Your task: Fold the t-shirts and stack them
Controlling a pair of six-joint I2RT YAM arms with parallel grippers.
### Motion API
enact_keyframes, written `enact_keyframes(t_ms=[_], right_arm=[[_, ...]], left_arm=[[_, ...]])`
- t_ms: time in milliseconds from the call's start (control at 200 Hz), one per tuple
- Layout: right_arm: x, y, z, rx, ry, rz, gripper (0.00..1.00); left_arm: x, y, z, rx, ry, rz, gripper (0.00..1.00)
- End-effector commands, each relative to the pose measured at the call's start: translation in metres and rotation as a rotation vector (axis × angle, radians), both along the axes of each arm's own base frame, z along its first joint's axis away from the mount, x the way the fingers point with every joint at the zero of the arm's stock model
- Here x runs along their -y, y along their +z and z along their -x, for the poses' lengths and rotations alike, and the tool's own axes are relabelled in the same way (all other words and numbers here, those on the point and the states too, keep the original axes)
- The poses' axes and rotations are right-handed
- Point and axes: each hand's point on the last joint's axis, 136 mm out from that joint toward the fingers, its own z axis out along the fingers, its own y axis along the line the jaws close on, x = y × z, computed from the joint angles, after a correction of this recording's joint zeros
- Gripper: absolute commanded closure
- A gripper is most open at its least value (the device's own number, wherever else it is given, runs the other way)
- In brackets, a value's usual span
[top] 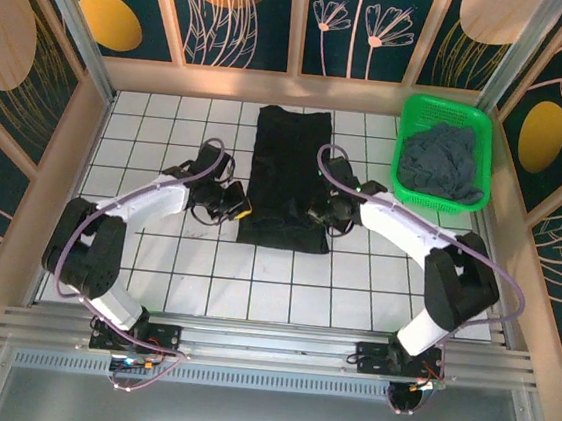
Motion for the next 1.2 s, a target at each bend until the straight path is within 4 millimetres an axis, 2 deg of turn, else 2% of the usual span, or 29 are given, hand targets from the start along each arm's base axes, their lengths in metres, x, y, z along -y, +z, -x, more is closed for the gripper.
enact_keyframes(t_ms=[0,25,50,175,305,435,455,540,586,611,671,731,801,836,851,891,1026,1196], right_arm=[[-0.006,0.008,-0.028,0.048,0.05,-0.007,1.0],[-0.009,0.008,-0.031,0.048,0.058,-0.006,1.0],[-0.001,0.007,-0.041,0.048,0.034,-0.006,1.0],[0.0,0.002,-0.064,0.049,0.029,-0.005,1.0],[0.001,-0.006,-0.083,0.044,0.022,-0.006,1.0],[0.002,-0.013,-0.098,0.035,0.021,0.002,1.0],[0.002,-0.014,-0.1,0.036,0.023,-0.001,0.95],[0.002,-0.007,-0.11,0.077,0.04,0.003,0.62],[0.006,0.0,-0.113,0.097,0.036,0.016,0.53],[0.01,0.003,-0.114,0.106,0.03,0.024,0.49],[0.02,0.012,-0.112,0.128,0.011,0.033,0.45],[0.032,0.016,-0.104,0.139,-0.01,0.04,0.42],[0.041,0.016,-0.087,0.138,-0.024,0.043,0.42],[0.044,0.014,-0.076,0.132,-0.026,0.041,0.42],[0.045,0.013,-0.072,0.131,-0.026,0.038,0.42],[0.047,0.009,-0.059,0.119,-0.026,0.03,0.41],[0.034,-0.004,-0.021,0.083,0.012,-0.033,0.41],[0.019,-0.032,0.005,-0.004,0.033,-0.063,0.4]], left_arm=[[0.005,0.014,-0.033,0.066,-0.005,0.031,1.0],[0.005,0.018,-0.037,0.078,-0.002,0.035,1.0],[0.005,0.008,-0.042,0.058,0.001,0.026,1.0],[0.005,0.0,-0.063,0.058,0.011,0.024,1.0],[0.001,-0.014,-0.08,0.044,0.025,0.006,1.0],[0.0,-0.019,-0.1,0.062,0.027,-0.005,1.0],[0.001,-0.019,-0.103,0.065,0.024,-0.007,0.97],[-0.002,-0.011,-0.116,0.097,0.034,-0.028,0.63],[-0.006,-0.003,-0.118,0.12,0.047,-0.049,0.5],[-0.009,0.002,-0.118,0.132,0.053,-0.057,0.46],[-0.015,0.009,-0.11,0.143,0.07,-0.073,0.42],[-0.024,0.008,-0.092,0.132,0.088,-0.083,0.42],[-0.031,0.006,-0.068,0.114,0.104,-0.076,0.44],[-0.035,-0.004,-0.053,0.081,0.109,-0.075,0.45],[-0.036,0.002,-0.047,0.091,0.112,-0.061,0.46],[-0.037,-0.002,-0.032,0.068,0.119,-0.037,0.49],[-0.029,-0.02,0.009,-0.013,0.146,0.073,0.57],[-0.006,-0.037,0.024,-0.073,0.12,0.106,0.54]])
